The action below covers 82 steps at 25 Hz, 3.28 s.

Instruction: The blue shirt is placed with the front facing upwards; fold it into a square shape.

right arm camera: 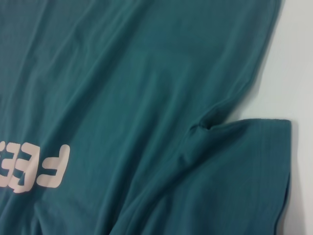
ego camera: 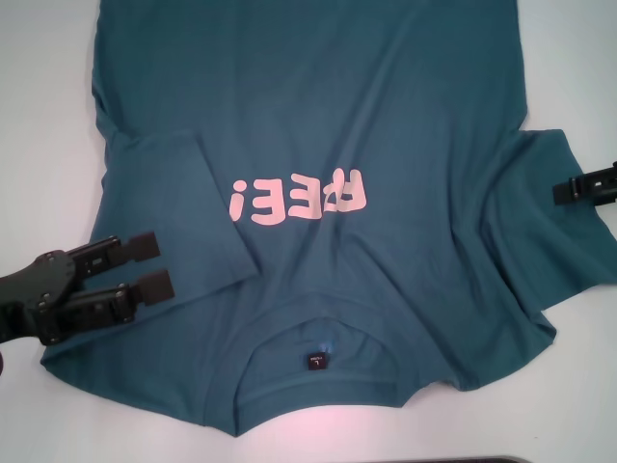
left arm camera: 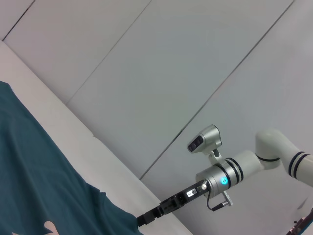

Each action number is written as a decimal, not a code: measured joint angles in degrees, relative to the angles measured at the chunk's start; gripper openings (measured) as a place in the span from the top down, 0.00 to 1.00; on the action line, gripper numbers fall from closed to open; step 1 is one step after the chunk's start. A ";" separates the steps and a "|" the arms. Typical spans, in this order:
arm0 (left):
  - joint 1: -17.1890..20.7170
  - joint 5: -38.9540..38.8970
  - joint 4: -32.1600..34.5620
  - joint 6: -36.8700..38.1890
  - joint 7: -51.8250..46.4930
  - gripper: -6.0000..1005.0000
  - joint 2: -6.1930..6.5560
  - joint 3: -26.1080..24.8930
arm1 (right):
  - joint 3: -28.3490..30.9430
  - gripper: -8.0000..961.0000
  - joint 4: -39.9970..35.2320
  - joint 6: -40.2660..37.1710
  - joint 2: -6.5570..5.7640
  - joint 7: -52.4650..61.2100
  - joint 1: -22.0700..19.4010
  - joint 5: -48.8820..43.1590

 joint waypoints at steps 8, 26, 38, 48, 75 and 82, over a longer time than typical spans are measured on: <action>0.00 0.00 -0.01 0.09 0.00 0.06 0.06 0.01 | 0.30 0.11 -0.33 -0.03 -0.33 0.65 0.13 -0.66; -0.04 0.00 -0.01 0.00 0.00 0.06 0.06 -0.07 | -0.42 0.11 0.00 1.90 0.37 0.48 0.30 -0.71; -0.02 0.00 -0.01 -0.11 0.00 0.06 0.06 -0.60 | -1.98 0.11 2.31 2.94 0.71 0.74 1.24 -0.96; 0.19 0.00 -0.01 -0.01 0.00 0.06 -0.02 -0.61 | -1.55 0.11 2.63 2.35 0.87 0.38 1.58 0.70; -0.05 0.00 0.00 0.12 0.00 0.06 -0.03 -0.60 | -0.19 0.49 3.12 0.66 -0.27 5.08 1.48 2.27; -0.09 0.00 -0.01 0.12 0.00 0.06 0.01 -0.61 | -0.20 0.81 3.14 0.83 -0.41 5.27 1.15 2.00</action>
